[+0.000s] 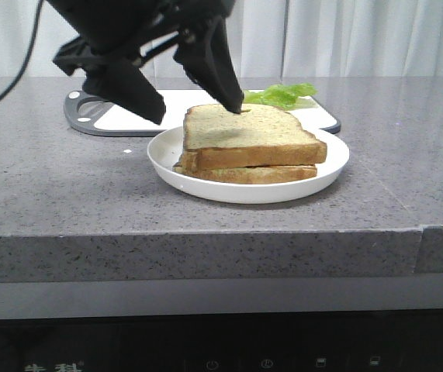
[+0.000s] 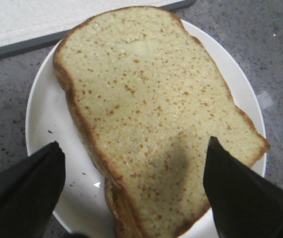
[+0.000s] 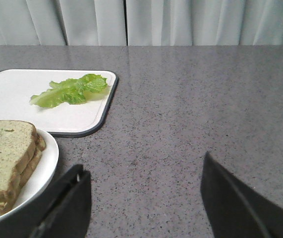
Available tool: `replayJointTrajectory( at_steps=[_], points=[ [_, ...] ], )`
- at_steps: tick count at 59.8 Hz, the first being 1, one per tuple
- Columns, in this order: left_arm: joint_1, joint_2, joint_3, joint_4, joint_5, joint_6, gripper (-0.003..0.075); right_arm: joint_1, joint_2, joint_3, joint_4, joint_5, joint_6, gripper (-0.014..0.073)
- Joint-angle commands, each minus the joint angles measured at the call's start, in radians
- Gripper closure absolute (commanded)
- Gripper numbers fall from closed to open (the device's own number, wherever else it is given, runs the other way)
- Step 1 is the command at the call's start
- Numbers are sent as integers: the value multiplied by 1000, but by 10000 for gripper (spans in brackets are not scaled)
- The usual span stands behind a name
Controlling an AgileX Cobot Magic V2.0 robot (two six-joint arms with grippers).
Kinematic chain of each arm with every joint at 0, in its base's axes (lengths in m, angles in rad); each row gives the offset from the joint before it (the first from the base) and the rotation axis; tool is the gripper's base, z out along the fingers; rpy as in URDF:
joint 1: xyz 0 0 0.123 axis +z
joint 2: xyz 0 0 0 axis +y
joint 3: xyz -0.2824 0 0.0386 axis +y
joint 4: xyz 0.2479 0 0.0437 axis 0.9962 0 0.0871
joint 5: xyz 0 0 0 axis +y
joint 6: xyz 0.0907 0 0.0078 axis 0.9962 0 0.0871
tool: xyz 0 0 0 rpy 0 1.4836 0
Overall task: Left arm grabs bread, right arm adds lettuce
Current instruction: 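Lower the left gripper onto the top bread slice and pinch its edge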
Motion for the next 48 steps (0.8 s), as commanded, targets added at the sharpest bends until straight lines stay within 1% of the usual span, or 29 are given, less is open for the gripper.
replayJointTrajectory(
  at_steps=[1,25,29,32,35,36,42,45,48],
  points=[
    [-7,-15,-44,-23,-50,3,156,-6,13,-32,-9,-78,-6,99],
    [-7,39,-50,-30,-66,3,156,-6,13,-31,-10,-80,-6,99],
    [-7,39,-50,-25,-69,3,174,-6,13,-31,-10,-80,-6,99],
    [-7,39,-50,-19,-69,3,213,-6,13,-31,-10,-80,-6,99],
    [-7,39,-50,-19,-63,3,278,-6,13,-31,-10,-80,-6,99],
    [-7,39,-50,-19,-60,3,310,-6,13,-31,-10,-80,-6,99],
    [-7,39,-50,-7,-48,3,442,-6,13,-31,-10,-80,-6,99],
    [-7,39,-47,-4,-48,3,528,-6,13,-31,-10,-80,-6,99],
    [-2,39,-43,2,-48,3,591,-6,13,-31,-10,-79,-6,99]
  ],
)
